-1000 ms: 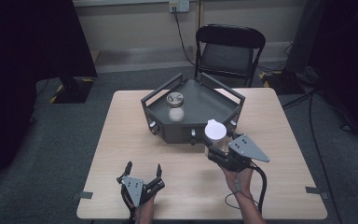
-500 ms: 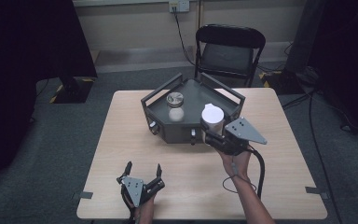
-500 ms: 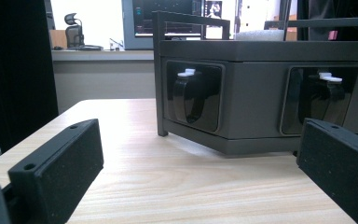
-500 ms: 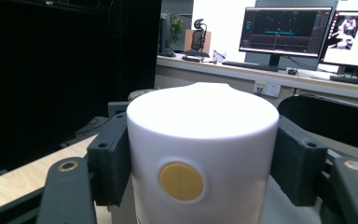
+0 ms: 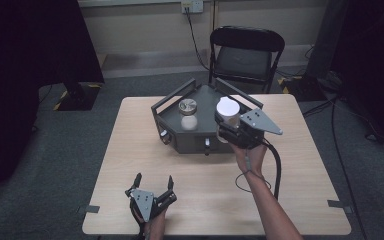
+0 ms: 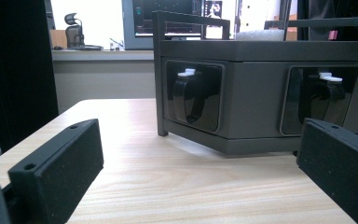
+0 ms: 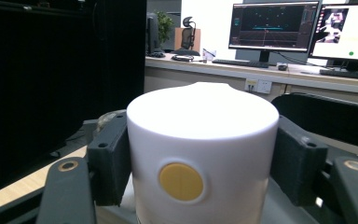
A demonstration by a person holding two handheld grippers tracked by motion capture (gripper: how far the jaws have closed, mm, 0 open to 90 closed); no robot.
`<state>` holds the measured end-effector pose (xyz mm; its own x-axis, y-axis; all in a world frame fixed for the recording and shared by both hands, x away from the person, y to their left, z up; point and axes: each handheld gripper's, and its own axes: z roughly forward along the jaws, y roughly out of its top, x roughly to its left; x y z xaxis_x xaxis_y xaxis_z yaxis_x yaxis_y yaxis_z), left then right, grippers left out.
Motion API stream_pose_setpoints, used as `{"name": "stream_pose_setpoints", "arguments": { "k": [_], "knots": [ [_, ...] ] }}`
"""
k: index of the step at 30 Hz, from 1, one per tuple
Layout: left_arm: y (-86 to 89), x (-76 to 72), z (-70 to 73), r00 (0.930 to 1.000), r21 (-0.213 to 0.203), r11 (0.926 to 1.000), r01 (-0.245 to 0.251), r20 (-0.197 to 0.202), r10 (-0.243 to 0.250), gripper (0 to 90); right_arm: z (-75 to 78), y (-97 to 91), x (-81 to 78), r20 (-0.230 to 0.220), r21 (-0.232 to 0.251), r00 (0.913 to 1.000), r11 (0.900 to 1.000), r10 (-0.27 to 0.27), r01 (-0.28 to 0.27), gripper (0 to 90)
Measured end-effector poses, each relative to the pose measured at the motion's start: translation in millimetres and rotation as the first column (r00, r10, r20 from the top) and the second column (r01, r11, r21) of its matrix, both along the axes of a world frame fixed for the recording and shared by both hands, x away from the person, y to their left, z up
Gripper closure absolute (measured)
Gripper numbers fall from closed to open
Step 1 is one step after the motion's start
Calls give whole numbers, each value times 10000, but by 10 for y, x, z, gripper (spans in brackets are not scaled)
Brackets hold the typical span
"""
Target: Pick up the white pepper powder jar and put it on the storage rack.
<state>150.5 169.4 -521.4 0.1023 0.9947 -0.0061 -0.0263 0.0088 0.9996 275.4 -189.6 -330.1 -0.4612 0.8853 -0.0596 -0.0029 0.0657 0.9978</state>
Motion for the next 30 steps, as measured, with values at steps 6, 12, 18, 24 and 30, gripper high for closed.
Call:
{"name": "stream_pose_setpoints", "arguments": {
  "k": [6,12,18,24,30],
  "knots": [
    [0,1,-1,10000,-3,10000,0,6,0,0,51,67,98,53,-14,9997,9997,-249,249,307],
    [0,1,-1,10000,3,10000,-2,6,2,0,114,134,198,46,51,9986,9986,-527,526,307],
    [-1,0,0,10000,6,10000,-6,3,6,1,112,228,340,-137,182,9972,9971,-737,740,307],
    [1,-1,2,10000,22,10000,-4,-10,5,1,33,313,478,-387,150,9954,9960,-879,885,307],
    [0,0,0,10000,4,10000,-4,1,4,1,-52,389,553,-510,109,9929,9941,-1071,1078,306]
  ]
}}
